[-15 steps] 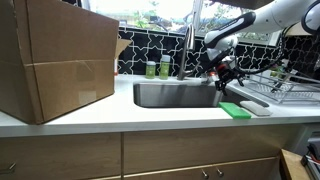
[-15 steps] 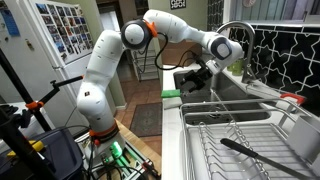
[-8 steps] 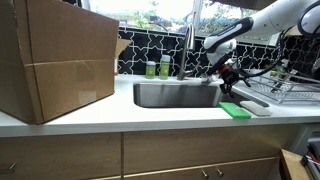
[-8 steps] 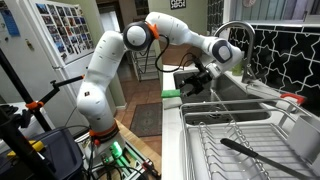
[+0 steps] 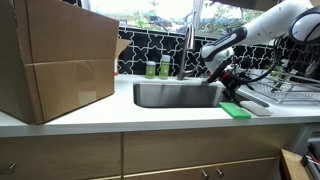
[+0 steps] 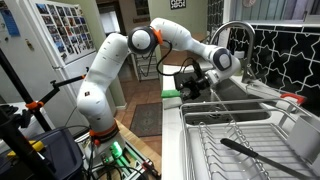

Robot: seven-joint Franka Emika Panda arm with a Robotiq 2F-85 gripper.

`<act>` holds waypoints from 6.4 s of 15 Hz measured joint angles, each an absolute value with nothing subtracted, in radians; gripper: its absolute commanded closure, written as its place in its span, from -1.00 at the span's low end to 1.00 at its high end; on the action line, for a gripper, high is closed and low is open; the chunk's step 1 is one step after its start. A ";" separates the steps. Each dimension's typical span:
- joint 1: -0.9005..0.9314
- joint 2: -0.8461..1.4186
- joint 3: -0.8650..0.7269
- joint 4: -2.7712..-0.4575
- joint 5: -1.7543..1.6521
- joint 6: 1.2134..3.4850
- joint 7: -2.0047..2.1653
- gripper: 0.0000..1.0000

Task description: Put the green sponge on the edge of the sink then put the white sponge in the transparent box

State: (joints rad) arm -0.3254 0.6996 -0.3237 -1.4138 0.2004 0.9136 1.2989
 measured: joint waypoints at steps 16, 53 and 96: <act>-0.311 0.730 -0.341 -1.399 0.170 0.948 1.430 -0.48; -0.312 0.388 -0.390 -1.337 -0.141 1.171 1.303 0.94; -0.458 0.622 -0.314 -1.158 0.189 2.051 0.926 0.90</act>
State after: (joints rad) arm -0.4579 0.6218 -0.3141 -1.1582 0.1890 2.0506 0.9260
